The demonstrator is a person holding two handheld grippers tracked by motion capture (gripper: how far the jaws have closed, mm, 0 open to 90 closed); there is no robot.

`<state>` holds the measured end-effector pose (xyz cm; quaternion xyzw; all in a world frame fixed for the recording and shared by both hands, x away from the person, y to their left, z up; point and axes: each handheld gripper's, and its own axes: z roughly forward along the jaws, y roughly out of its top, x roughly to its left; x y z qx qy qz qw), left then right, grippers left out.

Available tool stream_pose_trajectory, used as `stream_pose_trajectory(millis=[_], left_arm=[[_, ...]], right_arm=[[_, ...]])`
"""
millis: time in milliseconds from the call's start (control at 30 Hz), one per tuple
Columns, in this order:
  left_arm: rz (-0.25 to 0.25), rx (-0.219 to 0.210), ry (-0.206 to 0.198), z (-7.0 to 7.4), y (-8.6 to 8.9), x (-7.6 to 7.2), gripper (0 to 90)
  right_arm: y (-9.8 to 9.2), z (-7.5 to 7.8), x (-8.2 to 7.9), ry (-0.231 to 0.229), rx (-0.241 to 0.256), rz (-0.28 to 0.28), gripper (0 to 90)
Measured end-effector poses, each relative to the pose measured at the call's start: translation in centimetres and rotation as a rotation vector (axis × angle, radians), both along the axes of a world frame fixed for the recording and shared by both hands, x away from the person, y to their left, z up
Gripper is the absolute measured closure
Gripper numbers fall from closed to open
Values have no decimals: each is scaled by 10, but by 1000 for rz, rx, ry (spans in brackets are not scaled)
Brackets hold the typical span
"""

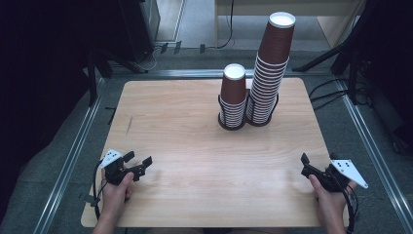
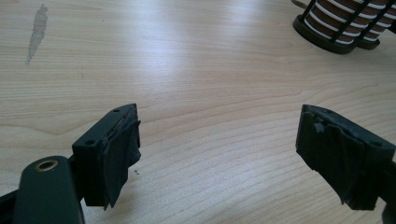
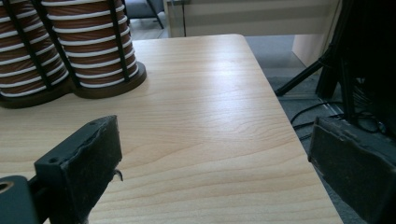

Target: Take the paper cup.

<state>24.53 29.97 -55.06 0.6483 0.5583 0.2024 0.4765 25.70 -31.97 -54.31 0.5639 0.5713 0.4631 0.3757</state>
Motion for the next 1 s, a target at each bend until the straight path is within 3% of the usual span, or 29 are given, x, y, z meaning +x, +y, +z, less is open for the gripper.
stream_pose_trajectory(millis=[200, 267, 467, 633, 1000], left_arm=[[2, 7, 3, 0, 0, 1, 138], [8, 13, 2, 0, 0, 0, 138], [20, 12, 4, 0, 0, 1, 136], [18, 11, -2, 0, 0, 0, 135], [6, 14, -1, 0, -1, 1, 135]], right_arm=[[2, 1, 1, 4, -16, -14, 23], [6, 4, 3, 3, -46, -21, 0], [19, 20, 12, -11, -23, 27, 0], [36, 44, 18, -34, -3, 67, 0], [57, 72, 41, -64, -19, 94, 0]])
